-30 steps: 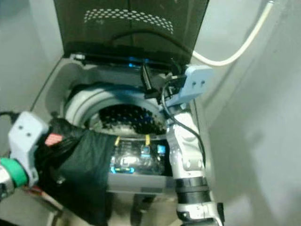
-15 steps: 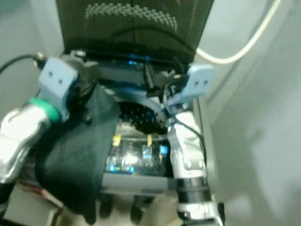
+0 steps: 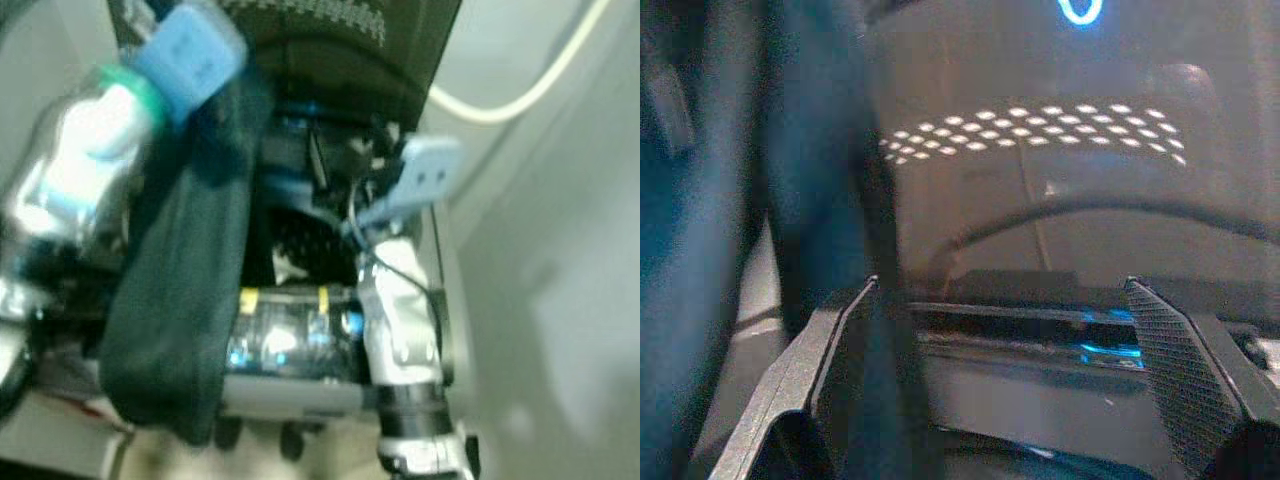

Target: Clothes washing

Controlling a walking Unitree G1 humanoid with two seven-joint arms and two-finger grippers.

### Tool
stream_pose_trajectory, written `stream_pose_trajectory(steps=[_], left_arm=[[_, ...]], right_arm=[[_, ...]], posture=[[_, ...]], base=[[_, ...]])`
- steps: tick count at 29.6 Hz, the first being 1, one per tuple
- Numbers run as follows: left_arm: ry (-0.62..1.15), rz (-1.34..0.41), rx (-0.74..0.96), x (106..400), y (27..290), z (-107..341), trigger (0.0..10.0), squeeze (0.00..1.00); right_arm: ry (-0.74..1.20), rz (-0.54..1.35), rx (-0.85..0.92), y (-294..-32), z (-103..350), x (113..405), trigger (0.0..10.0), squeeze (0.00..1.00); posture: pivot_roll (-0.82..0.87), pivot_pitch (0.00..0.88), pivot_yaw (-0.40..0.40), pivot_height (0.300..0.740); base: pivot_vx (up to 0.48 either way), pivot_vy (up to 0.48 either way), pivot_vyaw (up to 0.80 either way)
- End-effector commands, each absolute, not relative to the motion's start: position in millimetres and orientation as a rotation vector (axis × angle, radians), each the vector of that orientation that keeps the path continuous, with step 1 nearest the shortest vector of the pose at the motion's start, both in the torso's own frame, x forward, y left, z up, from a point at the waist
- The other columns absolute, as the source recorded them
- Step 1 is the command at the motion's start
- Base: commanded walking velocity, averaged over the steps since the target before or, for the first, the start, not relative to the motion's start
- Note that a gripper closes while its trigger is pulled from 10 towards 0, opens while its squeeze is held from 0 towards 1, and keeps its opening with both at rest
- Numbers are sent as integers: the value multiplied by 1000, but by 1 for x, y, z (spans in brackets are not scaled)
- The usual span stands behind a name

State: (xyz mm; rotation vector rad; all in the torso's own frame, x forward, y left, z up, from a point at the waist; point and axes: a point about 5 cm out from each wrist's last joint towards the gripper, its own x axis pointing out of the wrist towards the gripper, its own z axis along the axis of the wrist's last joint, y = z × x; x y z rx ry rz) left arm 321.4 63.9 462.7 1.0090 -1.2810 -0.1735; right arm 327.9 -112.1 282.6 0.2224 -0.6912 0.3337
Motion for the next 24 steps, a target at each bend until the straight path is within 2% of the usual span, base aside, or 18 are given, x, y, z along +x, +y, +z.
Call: stream_pose_trajectory(steps=[1, 4, 6, 7, 10, 11, 12, 13, 17, 18, 21, 24], left_arm=[[-1349, -176, 1086, 322, 56, 454, 0, 0], [-1393, -162, 1102, 319, 53, 456, 0, 0], [-1336, -213, 1098, 327, 52, 450, 0, 0], [-1232, -284, 1023, 336, 54, 440, 7843, 0], [-1232, -284, 1023, 336, 54, 440, 7843, 0], [-1078, -397, 926, 349, 56, 424, 10000, 0], [-895, -539, 780, 360, 61, 404, 10000, 0], [-807, -646, 691, 364, 64, 389, 10000, 600], [-768, -706, 648, 366, 67, 381, 10000, 600], [-733, -742, 585, 366, 71, 376, 10000, 1000], [-721, -770, 519, 363, 76, 373, 10000, 1000], [-742, -805, 419, 346, 85, 369, 10000, 1000]], right_arm=[[-699, 317, 215, -117, 283, 325, 10000, 0], [-701, 314, 213, -117, 283, 324, 10000, 0], [-704, 312, 210, -118, 284, 324, 10000, 0], [-706, 311, 209, -119, 284, 325, 10000, 0], [-706, 311, 209, -119, 284, 325, 10000, 0], [-708, 312, 207, -119, 285, 325, 10000, 0], [-710, 317, 205, -119, 286, 326, 10000, 0], [-712, 321, 205, -118, 287, 327, 10000, 0], [-712, 323, 205, -118, 288, 327, 10000, 0], [-713, 325, 206, -117, 288, 328, 10000, 0], [-713, 325, 208, -117, 288, 327, 10000, 0], [-713, 323, 212, -117, 288, 327, 10000, 0]], posture=[[14, 159, 6, 740], [14, 159, 6, 740], [8, 151, 8, 740], [7, 144, 0, 740], [7, 144, 0, 740], [8, 142, -1, 740], [14, 136, -7, 740], [23, 131, -9, 740], [27, 127, -8, 740], [30, 123, -7, 740], [32, 120, -5, 740], [42, 113, -4, 740]], base=[[0, 0, 0], [0, 0, 0], [0, 0, 0], [0, 0, 0], [0, 0, 0], [0, 0, 0], [0, 0, 0], [0, 0, 0], [0, 0, 0], [0, 0, 0], [0, 0, 0], [0, 0, 0]])
